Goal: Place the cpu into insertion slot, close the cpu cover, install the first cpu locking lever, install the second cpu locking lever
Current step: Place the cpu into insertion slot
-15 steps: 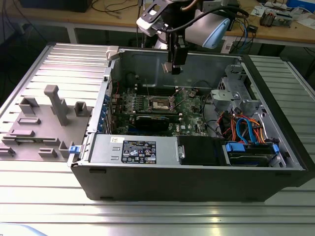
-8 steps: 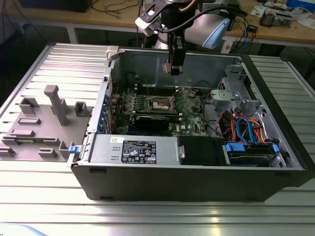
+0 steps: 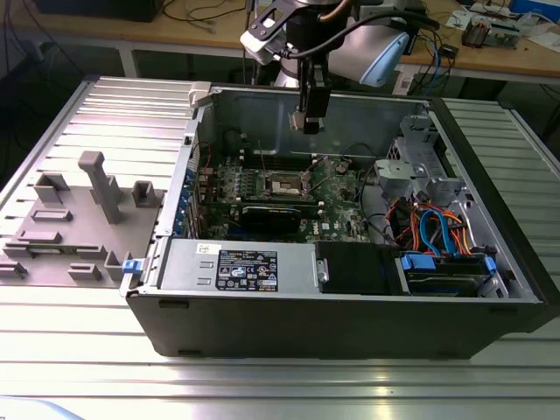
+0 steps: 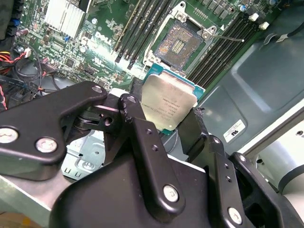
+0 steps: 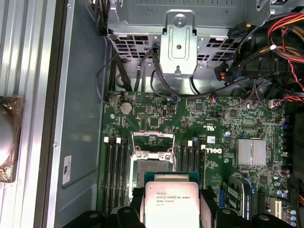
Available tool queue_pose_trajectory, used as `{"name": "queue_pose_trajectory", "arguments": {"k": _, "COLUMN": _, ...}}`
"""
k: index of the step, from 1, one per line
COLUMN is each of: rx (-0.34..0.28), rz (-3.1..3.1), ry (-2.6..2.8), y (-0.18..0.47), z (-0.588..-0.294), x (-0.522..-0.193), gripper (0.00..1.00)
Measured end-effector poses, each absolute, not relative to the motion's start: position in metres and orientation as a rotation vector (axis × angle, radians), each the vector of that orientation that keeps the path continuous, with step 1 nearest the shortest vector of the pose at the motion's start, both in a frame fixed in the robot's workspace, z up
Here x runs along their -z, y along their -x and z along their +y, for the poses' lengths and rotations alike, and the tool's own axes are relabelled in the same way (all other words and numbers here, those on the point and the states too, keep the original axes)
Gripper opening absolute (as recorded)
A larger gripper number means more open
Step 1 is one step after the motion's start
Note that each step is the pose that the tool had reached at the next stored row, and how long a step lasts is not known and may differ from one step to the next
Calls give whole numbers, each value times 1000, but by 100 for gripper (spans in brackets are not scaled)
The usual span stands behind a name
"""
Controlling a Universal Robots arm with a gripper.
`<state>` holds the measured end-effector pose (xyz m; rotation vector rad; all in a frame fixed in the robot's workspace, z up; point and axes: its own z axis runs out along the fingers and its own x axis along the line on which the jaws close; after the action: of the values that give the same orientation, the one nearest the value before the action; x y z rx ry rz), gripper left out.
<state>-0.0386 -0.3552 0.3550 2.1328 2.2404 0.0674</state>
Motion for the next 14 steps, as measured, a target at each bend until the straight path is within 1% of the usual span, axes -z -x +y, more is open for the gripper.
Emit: {"name": "queue_pose_trajectory", "arguments": {"k": 14, "rx": -65, "rz": 2179, "ry": -2194, "y": 40, "z": -355, "x": -353, "gripper": 54}}
